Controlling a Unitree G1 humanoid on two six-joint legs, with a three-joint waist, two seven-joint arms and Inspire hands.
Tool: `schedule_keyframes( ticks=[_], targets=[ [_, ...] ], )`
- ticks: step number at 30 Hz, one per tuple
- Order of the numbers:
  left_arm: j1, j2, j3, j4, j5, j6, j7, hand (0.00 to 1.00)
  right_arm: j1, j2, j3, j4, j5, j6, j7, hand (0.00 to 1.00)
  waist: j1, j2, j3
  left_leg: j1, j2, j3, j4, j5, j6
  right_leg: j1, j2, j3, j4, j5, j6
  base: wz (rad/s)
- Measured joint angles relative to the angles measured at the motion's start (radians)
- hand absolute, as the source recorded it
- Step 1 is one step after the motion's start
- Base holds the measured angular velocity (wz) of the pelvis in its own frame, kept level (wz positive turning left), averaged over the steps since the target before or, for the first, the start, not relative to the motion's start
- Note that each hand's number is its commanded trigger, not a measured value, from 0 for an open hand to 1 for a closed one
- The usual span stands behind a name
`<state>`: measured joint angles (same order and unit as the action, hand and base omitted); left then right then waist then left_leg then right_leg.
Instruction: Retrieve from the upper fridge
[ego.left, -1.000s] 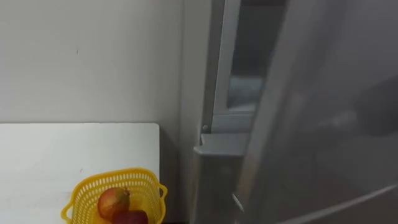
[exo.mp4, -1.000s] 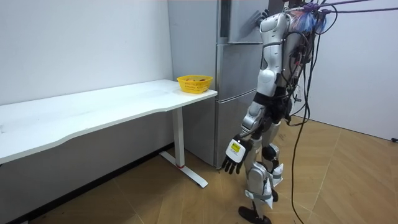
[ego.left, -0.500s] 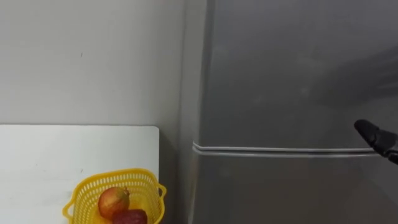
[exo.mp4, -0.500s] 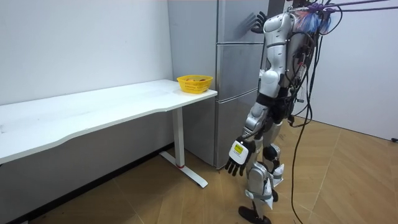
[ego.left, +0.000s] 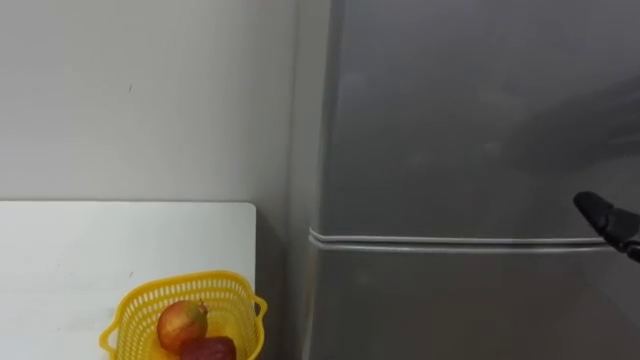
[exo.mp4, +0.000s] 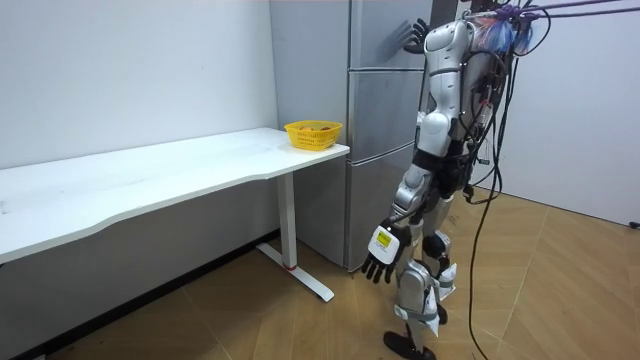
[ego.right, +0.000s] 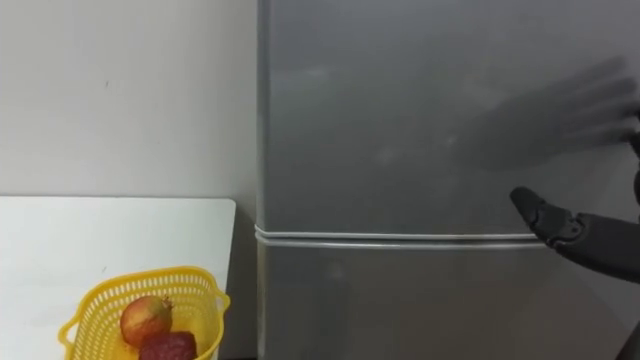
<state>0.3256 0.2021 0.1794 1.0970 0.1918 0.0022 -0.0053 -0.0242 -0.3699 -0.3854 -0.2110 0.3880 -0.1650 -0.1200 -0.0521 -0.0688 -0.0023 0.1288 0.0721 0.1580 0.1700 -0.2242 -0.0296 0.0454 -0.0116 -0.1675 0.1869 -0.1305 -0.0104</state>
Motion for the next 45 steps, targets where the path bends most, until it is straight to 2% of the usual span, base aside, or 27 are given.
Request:
schedule_keyframes(
  ticks=[5, 9, 11, 15, 16, 21, 26, 29, 34, 37, 41, 45],
  targets=[
    [0.000, -0.005, 0.000, -0.007, -0.002, 0.013, 0.047, 0.00, 0.034, 0.006, -0.009, 0.020, -0.010, -0.009, -0.105, 0.00, 0.000, 0.010, -0.0004, 0.005, 0.000, -0.006, 0.000, 0.000, 0.000, 0.009, 0.001, -0.006, -0.004, 0.003, 0.001, 0.04],
    [0.003, -0.005, 0.001, -0.011, -0.002, 0.036, 0.065, 0.00, 0.113, 0.039, -0.010, 0.059, -0.034, 0.040, -0.212, 0.00, 0.005, 0.015, 0.0015, 0.001, 0.000, -0.006, -0.006, 0.000, 0.000, 0.006, 0.001, -0.005, -0.009, 0.000, 0.003, 0.00],
    [0.003, -0.005, 0.001, -0.009, -0.002, 0.042, 0.074, 0.00, 0.137, 0.062, -0.010, 0.098, -0.036, 0.047, -0.260, 0.00, 0.002, 0.021, 0.0008, -0.002, 0.000, -0.007, -0.006, 0.000, 0.000, 0.006, 0.001, -0.007, -0.014, 0.000, 0.003, 0.02],
    [0.001, -0.023, 0.000, -0.020, -0.003, 0.043, 0.100, 0.00, 0.189, 0.100, -0.009, 0.204, -0.043, 0.057, -0.368, 0.00, 0.002, 0.034, -0.0031, -0.002, -0.002, -0.003, -0.009, 0.000, 0.000, 0.006, 0.001, -0.005, -0.015, -0.002, 0.006, 0.01],
    [0.000, -0.030, 0.000, -0.020, -0.002, 0.043, 0.107, 0.00, 0.199, 0.109, -0.009, 0.225, -0.043, 0.057, -0.398, 0.00, 0.001, 0.037, -0.0010, -0.002, -0.002, 0.002, -0.009, 0.000, 0.000, 0.005, 0.001, -0.003, -0.015, -0.002, 0.007, -0.03],
    [-0.003, -0.031, -0.036, -0.046, -0.003, 0.045, 0.132, 0.00, 0.228, 0.125, 0.039, 0.429, -0.042, 0.056, -0.470, 0.00, -0.010, 0.044, -0.0007, 0.005, -0.003, 0.004, -0.009, 0.000, 0.001, 0.022, -0.003, -0.015, -0.019, -0.013, 0.011, 0.11],
    [-0.011, -0.038, -0.044, -0.055, 0.000, 0.046, 0.128, 0.00, 0.235, 0.180, 0.083, 0.682, -0.035, 0.074, -0.453, 0.00, -0.005, 0.050, -0.0011, 0.004, -0.003, 0.004, -0.010, -0.001, 0.001, 0.022, -0.002, -0.009, -0.019, -0.015, 0.011, 0.01],
    [-0.007, -0.039, -0.043, -0.055, 0.000, 0.058, 0.127, 0.00, 0.240, 0.185, 0.116, 0.859, -0.037, 0.079, -0.413, 0.00, -0.001, 0.051, -0.0016, 0.008, -0.004, 0.000, -0.014, -0.001, 0.001, 0.028, -0.004, -0.015, -0.019, -0.019, 0.013, 0.09],
    [0.003, -0.040, -0.037, -0.051, -0.001, 0.065, 0.113, 0.00, 0.260, 0.191, 0.180, 1.141, -0.097, 0.105, -0.267, 0.00, 0.008, 0.051, -0.0009, 0.009, -0.007, 0.000, -0.015, -0.001, 0.001, 0.028, -0.010, -0.024, -0.018, -0.025, 0.014, 0.05],
    [-0.004, -0.040, -0.039, -0.050, 0.000, 0.065, 0.094, 0.00, 0.265, 0.195, 0.237, 1.229, -0.119, 0.117, -0.190, 0.00, 0.009, 0.057, 0.0029, 0.007, -0.008, 0.000, -0.015, -0.001, 0.001, 0.023, -0.012, -0.024, -0.020, -0.026, 0.016, 0.00],
    [-0.015, -0.040, -0.060, -0.051, -0.001, 0.066, 0.077, 0.00, 0.261, 0.212, 0.272, 1.287, -0.126, 0.125, -0.117, 0.00, 0.010, 0.059, 0.0039, 0.008, -0.010, 0.000, -0.017, -0.002, 0.003, 0.022, -0.012, -0.023, -0.018, -0.027, 0.017, 0.00],
    [-0.021, -0.041, -0.066, -0.036, -0.002, 0.086, 0.062, 0.00, 0.251, 0.218, 0.286, 1.353, -0.131, 0.145, -0.058, 0.00, 0.011, 0.060, 0.0044, 0.017, -0.011, 0.001, -0.020, -0.002, 0.003, 0.037, -0.012, -0.021, -0.019, -0.027, 0.017, 0.00]
  ],
)
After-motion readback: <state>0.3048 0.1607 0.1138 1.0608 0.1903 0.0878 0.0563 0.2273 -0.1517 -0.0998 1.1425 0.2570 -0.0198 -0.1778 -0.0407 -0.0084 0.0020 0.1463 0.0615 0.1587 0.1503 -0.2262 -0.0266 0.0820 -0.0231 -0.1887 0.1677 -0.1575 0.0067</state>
